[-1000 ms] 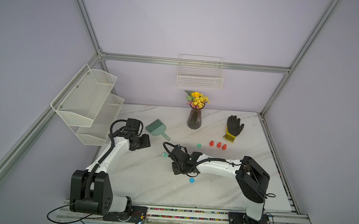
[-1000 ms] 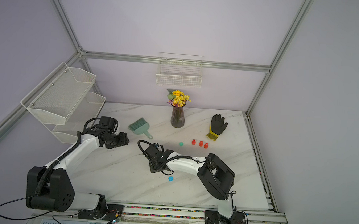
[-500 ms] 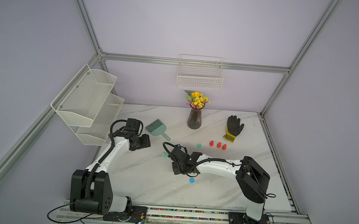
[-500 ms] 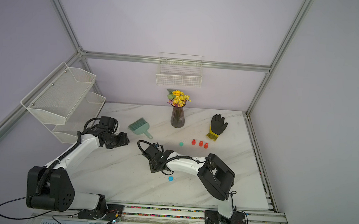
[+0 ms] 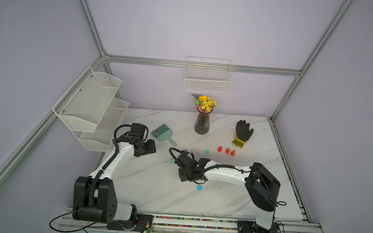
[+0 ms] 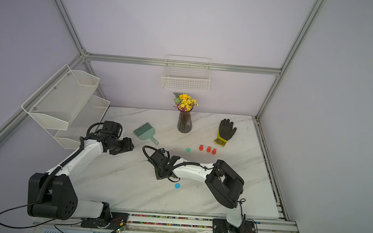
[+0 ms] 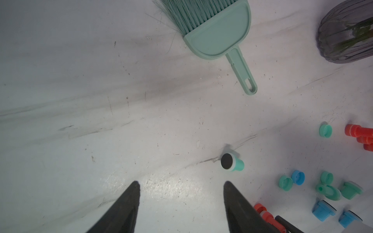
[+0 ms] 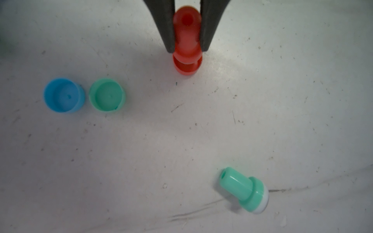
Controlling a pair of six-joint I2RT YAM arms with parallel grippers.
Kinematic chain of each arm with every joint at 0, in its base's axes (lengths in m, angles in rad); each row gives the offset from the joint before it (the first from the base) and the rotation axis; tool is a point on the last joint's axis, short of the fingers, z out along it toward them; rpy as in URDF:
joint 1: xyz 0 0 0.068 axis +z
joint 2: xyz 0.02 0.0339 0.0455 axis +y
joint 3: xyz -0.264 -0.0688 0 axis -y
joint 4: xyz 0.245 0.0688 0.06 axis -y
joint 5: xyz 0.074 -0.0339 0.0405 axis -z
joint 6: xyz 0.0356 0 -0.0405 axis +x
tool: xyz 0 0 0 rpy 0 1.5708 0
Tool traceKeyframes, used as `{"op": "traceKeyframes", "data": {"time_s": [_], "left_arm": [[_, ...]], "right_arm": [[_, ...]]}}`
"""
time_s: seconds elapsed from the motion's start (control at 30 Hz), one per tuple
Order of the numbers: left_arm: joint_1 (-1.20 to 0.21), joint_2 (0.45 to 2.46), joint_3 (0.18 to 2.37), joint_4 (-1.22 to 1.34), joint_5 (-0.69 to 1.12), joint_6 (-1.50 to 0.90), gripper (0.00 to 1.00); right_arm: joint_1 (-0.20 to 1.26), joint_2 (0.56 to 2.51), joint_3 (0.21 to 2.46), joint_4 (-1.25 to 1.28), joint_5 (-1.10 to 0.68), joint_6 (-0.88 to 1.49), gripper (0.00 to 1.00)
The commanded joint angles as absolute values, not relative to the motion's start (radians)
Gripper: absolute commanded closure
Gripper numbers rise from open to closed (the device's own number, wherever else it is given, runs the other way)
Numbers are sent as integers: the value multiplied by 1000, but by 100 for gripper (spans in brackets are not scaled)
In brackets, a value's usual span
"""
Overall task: Close the stamp cap
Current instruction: Close the cover of the stamp.
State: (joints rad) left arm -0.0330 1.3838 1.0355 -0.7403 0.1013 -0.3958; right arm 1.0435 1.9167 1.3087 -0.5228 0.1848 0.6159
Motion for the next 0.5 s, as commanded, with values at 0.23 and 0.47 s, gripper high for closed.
{"op": "traceKeyframes", "data": {"time_s": [0.23,0.47], "left_arm": [[-23,1391,1051,-713,112,-356,34],[-21,1392,1050,-713,113,-357,34]], "right_arm": [[1051,1972,1310,-500,173,614,100],[1065,2026,1264,-544,270,582,100]]}}
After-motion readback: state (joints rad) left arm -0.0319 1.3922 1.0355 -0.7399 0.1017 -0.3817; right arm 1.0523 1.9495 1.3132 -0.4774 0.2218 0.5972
